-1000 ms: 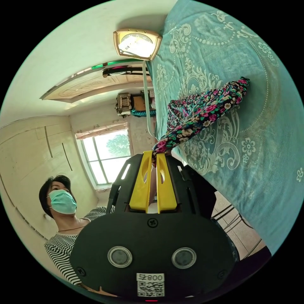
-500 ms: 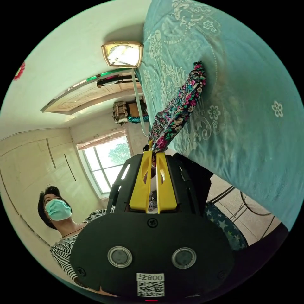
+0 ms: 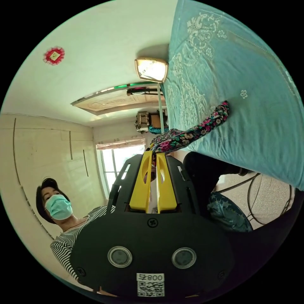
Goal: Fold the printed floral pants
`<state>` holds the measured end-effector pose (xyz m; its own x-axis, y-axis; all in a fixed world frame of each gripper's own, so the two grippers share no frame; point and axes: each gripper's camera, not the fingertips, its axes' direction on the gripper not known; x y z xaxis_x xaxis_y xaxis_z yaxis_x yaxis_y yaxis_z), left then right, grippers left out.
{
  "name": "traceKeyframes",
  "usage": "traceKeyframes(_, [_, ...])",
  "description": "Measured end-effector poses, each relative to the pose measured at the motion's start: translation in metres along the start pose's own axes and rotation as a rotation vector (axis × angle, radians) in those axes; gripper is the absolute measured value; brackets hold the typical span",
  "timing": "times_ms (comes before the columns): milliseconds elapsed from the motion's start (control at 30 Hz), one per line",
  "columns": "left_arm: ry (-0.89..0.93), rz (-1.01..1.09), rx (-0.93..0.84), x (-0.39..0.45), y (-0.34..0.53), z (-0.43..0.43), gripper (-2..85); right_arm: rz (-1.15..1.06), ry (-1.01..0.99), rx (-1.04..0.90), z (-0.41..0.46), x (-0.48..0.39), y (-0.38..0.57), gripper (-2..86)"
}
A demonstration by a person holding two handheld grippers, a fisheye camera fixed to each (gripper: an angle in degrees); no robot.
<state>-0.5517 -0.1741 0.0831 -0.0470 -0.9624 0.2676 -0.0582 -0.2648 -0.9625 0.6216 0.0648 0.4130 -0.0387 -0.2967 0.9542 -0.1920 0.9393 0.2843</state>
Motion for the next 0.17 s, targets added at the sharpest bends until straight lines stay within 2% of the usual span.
traceKeyframes(167, [-0.025, 0.05, -0.142, 0.064, 0.021, 0.087, 3.8, -0.032, -0.04, 0.105, -0.069, -0.009, 0.057, 1.7])
